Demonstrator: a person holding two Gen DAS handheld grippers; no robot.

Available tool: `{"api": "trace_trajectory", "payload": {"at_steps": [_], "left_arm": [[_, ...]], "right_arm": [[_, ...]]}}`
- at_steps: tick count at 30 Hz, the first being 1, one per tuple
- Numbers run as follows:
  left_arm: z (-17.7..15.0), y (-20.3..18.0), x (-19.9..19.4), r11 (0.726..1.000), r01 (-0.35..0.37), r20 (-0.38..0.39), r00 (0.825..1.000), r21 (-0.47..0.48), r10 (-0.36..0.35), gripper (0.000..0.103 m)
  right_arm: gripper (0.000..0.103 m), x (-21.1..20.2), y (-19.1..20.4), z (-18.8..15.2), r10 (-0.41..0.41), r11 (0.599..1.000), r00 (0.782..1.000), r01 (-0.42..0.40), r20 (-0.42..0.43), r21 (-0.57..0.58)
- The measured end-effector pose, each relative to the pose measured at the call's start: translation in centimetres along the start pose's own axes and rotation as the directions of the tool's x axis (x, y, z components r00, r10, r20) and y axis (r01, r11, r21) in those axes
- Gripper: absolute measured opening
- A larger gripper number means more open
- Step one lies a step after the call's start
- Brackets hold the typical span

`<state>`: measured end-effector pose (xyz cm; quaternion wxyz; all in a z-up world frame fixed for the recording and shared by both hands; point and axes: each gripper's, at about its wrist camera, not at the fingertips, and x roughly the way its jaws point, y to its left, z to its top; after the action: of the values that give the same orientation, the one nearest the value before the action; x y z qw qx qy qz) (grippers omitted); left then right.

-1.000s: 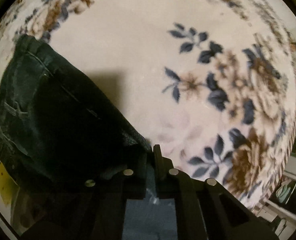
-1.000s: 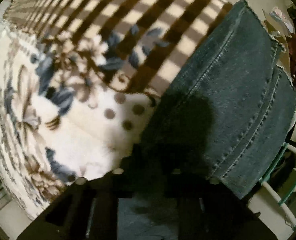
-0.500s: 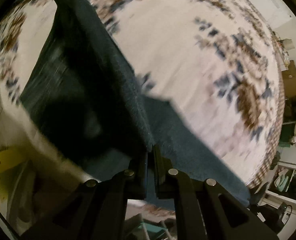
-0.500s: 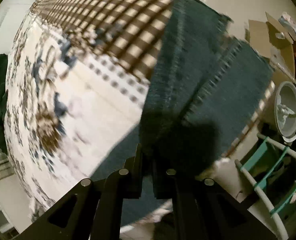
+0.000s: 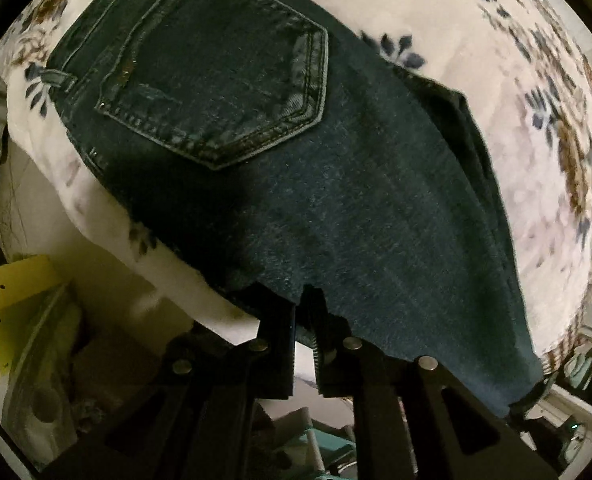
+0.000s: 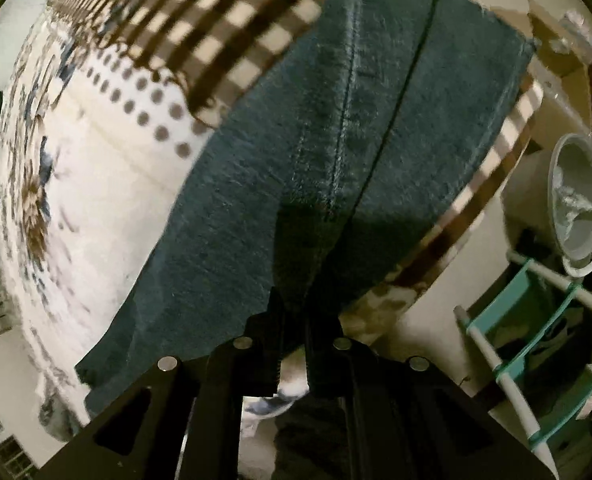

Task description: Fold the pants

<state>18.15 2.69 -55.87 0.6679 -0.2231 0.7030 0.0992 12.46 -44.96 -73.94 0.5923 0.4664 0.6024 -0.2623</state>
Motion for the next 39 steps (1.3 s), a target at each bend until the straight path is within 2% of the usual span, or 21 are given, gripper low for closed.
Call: {"api": "trace_trajectory", "payload": {"at_steps": [2,3,5,7,10,12,14,17,20,21,22,23,25,27,29,31,32,34,36,37,39], "left_arm": [[0.0,0.0,-1.0,1.000,0.015,0.002,1.000,0.005,-0.015,0.008],[0.0,0.1,-1.5,1.000,0.020,0.005,1.000,0.008,-0.021,0.008],[-0.1,-0.1,-2.5,1.000,0.023,0.015,1.000,0.017,-0.023,0.014],[-0.2,-0.6,-3.1,0.999,0.024,0.026,0.999,0.032,-0.025,0.024],[-0.9,-3.1,-3.5,0.992,-0.017,0.065,0.998,0.127,0.009,0.038],[-0.9,-4.6,-3.0,0.981,-0.047,0.071,0.997,0.191,0.034,0.067],[-1.1,-6.5,-2.3,0.965,-0.063,0.075,0.996,0.253,0.045,0.078],[-1.5,-8.7,-0.5,0.938,-0.103,0.083,0.993,0.330,0.080,0.078],[-1.8,-10.4,1.8,0.913,-0.134,0.075,0.991,0.386,0.114,0.078],[-1.8,-10.6,2.4,0.906,-0.147,0.070,0.989,0.397,0.130,0.078],[-1.9,-10.7,3.1,0.902,-0.154,0.059,0.988,0.403,0.142,0.078],[-1.9,-10.6,3.7,0.902,-0.150,0.044,0.988,0.405,0.145,0.078],[-1.9,-10.1,4.5,0.902,-0.156,0.023,0.987,0.402,0.161,0.078],[-1.9,-9.2,4.9,0.905,-0.144,0.012,0.988,0.400,0.152,0.079],[-1.9,-8.8,5.0,0.905,-0.138,0.014,0.989,0.403,0.144,0.079],[-1.9,-8.3,4.8,0.904,-0.134,0.011,0.990,0.406,0.142,0.080],[-1.7,-8.5,4.8,0.905,-0.133,0.008,0.990,0.404,0.142,0.080],[-1.2,-8.2,4.7,0.908,-0.128,0.002,0.990,0.399,0.138,0.080],[-0.1,-8.7,4.7,0.911,-0.125,0.001,0.991,0.393,0.136,0.080],[0.1,-8.4,4.6,0.911,-0.126,0.003,0.991,0.392,0.135,0.080],[0.5,-7.9,4.4,0.912,-0.125,0.007,0.991,0.391,0.133,0.080]], "right_arm": [[0.030,-0.7,-1.5,0.0,0.033,0.999,0.999,-0.032,-0.017,0.023],[0.035,-1.3,-2.3,0.0,0.051,0.998,0.999,-0.051,-0.008,0.032],[0.047,-3.3,-4.0,0.1,0.089,0.995,0.995,-0.091,0.049,0.051],[0.047,-5.2,-5.6,0.5,0.107,0.991,0.988,-0.116,0.113,0.071],[0.054,-7.3,-7.9,2.5,0.107,0.983,0.974,-0.135,0.201,0.128],[0.059,-7.9,-8.1,4.4,0.092,0.981,0.967,-0.130,0.237,0.147],[0.073,-8.4,-7.2,6.6,0.072,0.984,0.961,-0.112,0.268,0.138],[0.082,-7.5,-5.3,10.1,0.017,0.992,0.963,-0.050,0.268,0.116],[0.082,-5.9,-4.0,12.8,-0.060,0.990,0.969,0.028,0.240,0.137],[0.082,-5.5,-3.9,13.4,-0.092,0.987,0.970,0.058,0.224,0.151],[0.077,-5.3,-4.1,13.9,-0.124,0.982,0.969,0.089,0.214,0.166],[0.051,-5.4,-4.3,14.1,-0.156,0.977,0.964,0.118,0.216,0.179],[0.017,-6.1,-5.0,14.1,-0.169,0.972,0.958,0.123,0.231,0.200],[0.009,-7.3,-6.2,13.6,-0.149,0.973,0.955,0.094,0.258,0.212],[0.007,-8.7,-7.4,12.8,-0.108,0.977,0.952,0.049,0.286,0.205],[0.006,-9.8,-8.1,11.9,-0.026,0.985,0.945,-0.032,0.326,0.170],[0.006,-10.5,-8.5,11.3,0.036,0.985,0.934,-0.094,0.354,0.148],[0.006,-12.3,-8.7,10.4,0.171,0.971,0.891,-0.224,0.420,0.080],[0.006,-14.1,-9.0,9.5,0.317,0.933,0.820,-0.361,0.477,0.001],[0.003,-14.7,-9.4,9.3,0.337,0.925,0.798,-0.379,0.499,-0.018],[0.002,-15.2,-11.3,9.5,0.321,0.923,0.765,-0.385,0.558,-0.003]]}}
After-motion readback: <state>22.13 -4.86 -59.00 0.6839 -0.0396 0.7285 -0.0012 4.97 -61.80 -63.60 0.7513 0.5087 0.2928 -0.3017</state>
